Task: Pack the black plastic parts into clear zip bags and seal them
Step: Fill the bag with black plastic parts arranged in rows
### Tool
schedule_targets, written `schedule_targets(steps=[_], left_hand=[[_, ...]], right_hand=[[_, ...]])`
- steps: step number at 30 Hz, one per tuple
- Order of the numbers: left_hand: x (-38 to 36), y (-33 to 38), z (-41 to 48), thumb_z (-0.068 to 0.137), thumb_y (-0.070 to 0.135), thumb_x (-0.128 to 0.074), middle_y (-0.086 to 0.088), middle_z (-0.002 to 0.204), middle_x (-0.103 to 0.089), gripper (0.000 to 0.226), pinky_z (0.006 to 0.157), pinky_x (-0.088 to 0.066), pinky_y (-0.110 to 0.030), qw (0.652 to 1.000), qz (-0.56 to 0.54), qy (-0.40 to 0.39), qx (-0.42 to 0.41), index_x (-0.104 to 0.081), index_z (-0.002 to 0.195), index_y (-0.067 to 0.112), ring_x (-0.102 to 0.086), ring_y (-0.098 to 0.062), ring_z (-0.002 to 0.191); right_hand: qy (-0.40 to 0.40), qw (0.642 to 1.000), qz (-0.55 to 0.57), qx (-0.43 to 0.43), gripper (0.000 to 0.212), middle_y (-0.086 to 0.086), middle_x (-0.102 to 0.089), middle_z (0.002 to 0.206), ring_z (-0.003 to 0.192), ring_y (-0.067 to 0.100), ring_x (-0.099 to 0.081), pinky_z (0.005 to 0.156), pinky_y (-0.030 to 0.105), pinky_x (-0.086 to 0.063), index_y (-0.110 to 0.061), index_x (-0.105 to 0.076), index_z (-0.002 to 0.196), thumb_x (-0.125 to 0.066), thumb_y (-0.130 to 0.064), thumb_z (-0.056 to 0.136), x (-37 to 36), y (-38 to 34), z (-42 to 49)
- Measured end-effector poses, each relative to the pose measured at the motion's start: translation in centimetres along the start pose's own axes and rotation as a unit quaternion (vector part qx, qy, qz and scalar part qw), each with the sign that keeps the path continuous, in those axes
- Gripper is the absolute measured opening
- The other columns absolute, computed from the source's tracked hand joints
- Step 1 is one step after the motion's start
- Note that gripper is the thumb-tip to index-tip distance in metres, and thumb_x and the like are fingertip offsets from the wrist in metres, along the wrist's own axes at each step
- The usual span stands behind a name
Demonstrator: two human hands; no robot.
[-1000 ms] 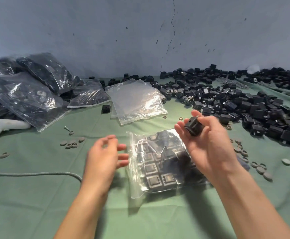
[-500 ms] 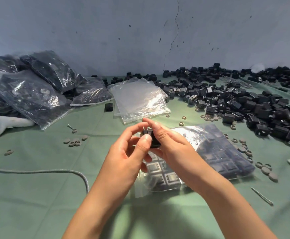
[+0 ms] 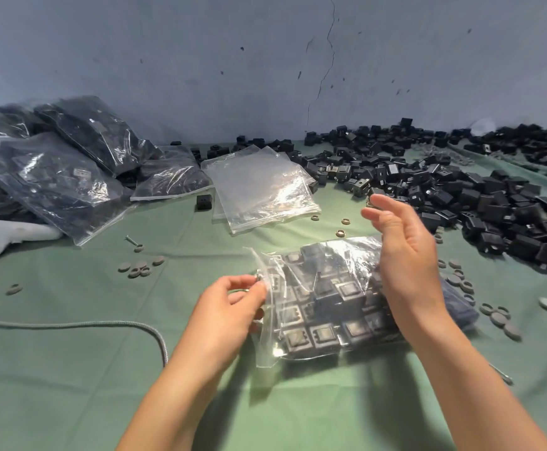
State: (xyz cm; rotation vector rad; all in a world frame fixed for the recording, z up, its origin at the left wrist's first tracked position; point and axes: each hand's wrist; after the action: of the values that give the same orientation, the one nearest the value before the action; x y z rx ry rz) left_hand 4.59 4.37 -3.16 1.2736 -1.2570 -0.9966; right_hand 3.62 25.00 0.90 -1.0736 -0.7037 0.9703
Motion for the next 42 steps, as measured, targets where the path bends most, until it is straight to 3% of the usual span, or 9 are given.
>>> schedule_targets(steps=[5, 9, 13, 18, 25, 29, 34, 38, 42], left_hand=[[-2.0, -0.2, -0.2, 0.085, 0.032, -0.075, 0.012, 0.070, -0.069, 0.012, 0.056, -0.042, -0.010, 0.993, 0.097, 0.008, -0.060, -0.071, 0.084, 0.021, -0.056, 0.008, 0.058], [-1.8, 0.2, -0.3, 0.102, 0.025, -0.050, 0.002, 0.063, -0.062, 0.036, 0.063, -0.048, -0.028, 0.997, 0.070, -0.001, -0.045, -0.064, 0.073, 0.009, -0.054, -0.010, 0.057], [-1.7, 1.1, -1.1, 0.096, 0.049, -0.049, 0.001, 0.065, -0.064, 0.047, 0.060, -0.050, -0.024, 0.997, 0.042, 0.015, -0.057, -0.067, 0.075, 0.011, -0.059, -0.011, 0.058], [-2.6, 1.1, -1.2, 0.099, 0.022, -0.055, 0.002, 0.079, -0.074, 0.014, 0.058, -0.050, -0.022, 0.999, 0.025, -0.019, -0.043, -0.061, 0.092, 0.012, -0.063, -0.005, 0.058], [-2.7, 1.7, -0.7, 0.105, 0.015, -0.043, -0.004, 0.083, -0.077, 0.011, 0.044, -0.049, -0.021, 0.996, -0.059, -0.069, 0.026, -0.049, 0.104, 0.006, -0.065, -0.012, 0.054], [-1.7, 1.8, 0.4, 0.103, 0.022, -0.049, -0.007, 0.083, -0.073, 0.019, 0.045, -0.049, -0.026, 0.997, -0.068, 0.007, 0.025, -0.057, 0.109, 0.006, -0.063, -0.016, 0.056], [-0.4, 1.9, 0.9, 0.099, 0.026, -0.048, 0.009, 0.100, -0.060, 0.020, 0.092, -0.052, -0.051, 0.978, 0.072, 0.174, -0.092, -0.053, 0.119, 0.026, -0.063, -0.024, 0.097], [-2.3, 3.7, 0.1, 0.100, 0.036, -0.048, 0.017, 0.108, -0.058, 0.017, 0.079, -0.049, -0.028, 0.963, 0.124, 0.149, -0.189, -0.050, 0.116, 0.039, -0.060, -0.001, 0.096], [-6.0, 6.5, 1.6, 0.097, 0.039, -0.049, 0.015, 0.114, -0.052, 0.021, 0.080, -0.047, -0.028, 0.926, 0.254, 0.070, -0.270, -0.048, 0.118, 0.040, -0.057, 0.002, 0.095]], right_hand=[[0.039, 0.999, -0.006, -0.021, 0.026, -0.016, -0.065, 0.116, 0.107, -0.009, -0.057, 0.082, 0.010, -0.041, -0.029, -0.060, 0.123, -0.039, -0.025, 0.108, 0.1, 0.1, 0.2], [0.064, 0.997, -0.012, -0.036, 0.025, -0.014, -0.064, 0.115, 0.109, -0.005, -0.055, 0.085, 0.015, -0.041, -0.028, -0.060, 0.120, -0.039, -0.025, 0.107, 0.2, 0.2, 0.2], [0.087, 0.995, -0.013, -0.056, 0.025, -0.013, -0.064, 0.115, 0.113, 0.005, -0.058, 0.093, 0.024, -0.044, -0.028, -0.061, 0.118, -0.039, -0.025, 0.106, 0.5, 0.1, 0.5], [0.090, 0.994, -0.016, -0.068, 0.025, -0.012, -0.063, 0.116, 0.115, 0.009, -0.058, 0.095, 0.028, -0.044, -0.027, -0.061, 0.119, -0.040, -0.025, 0.106, 0.5, 0.1, 0.6], [0.090, 0.993, -0.020, -0.077, 0.024, -0.010, -0.064, 0.119, 0.116, 0.011, -0.058, 0.096, 0.031, -0.045, -0.028, -0.060, 0.118, -0.040, -0.025, 0.105, 0.7, 0.3, 1.0], [0.095, 0.991, -0.020, -0.088, 0.023, -0.011, -0.064, 0.120, 0.116, 0.010, -0.057, 0.096, 0.034, -0.045, -0.030, -0.059, 0.118, -0.040, -0.027, 0.105, 1.2, 0.6, 1.3], [0.109, 0.988, -0.013, -0.111, 0.023, -0.013, -0.063, 0.112, 0.080, -0.014, -0.060, 0.062, 0.009, -0.047, -0.028, -0.058, 0.121, -0.041, -0.026, 0.105, 2.0, 1.4, 2.1], [0.134, 0.978, 0.026, -0.157, 0.022, -0.012, -0.063, 0.101, 0.054, -0.004, -0.053, 0.046, 0.009, -0.045, -0.026, -0.059, 0.119, -0.043, -0.022, 0.105, 3.1, 1.6, 3.5], [0.152, 0.965, 0.076, -0.201, 0.021, -0.010, -0.064, 0.104, 0.080, 0.002, -0.058, 0.068, 0.023, -0.044, -0.028, -0.060, 0.110, -0.042, -0.019, 0.103, 4.2, 2.0, 5.4]])
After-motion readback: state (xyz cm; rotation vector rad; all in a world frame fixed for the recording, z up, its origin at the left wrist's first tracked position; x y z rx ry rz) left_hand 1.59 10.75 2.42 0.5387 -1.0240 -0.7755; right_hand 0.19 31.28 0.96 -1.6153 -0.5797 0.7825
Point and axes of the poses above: each hand's wrist, its own z-axis towards the middle knuckle, its own x-axis out of the back of the hand, y = z × x
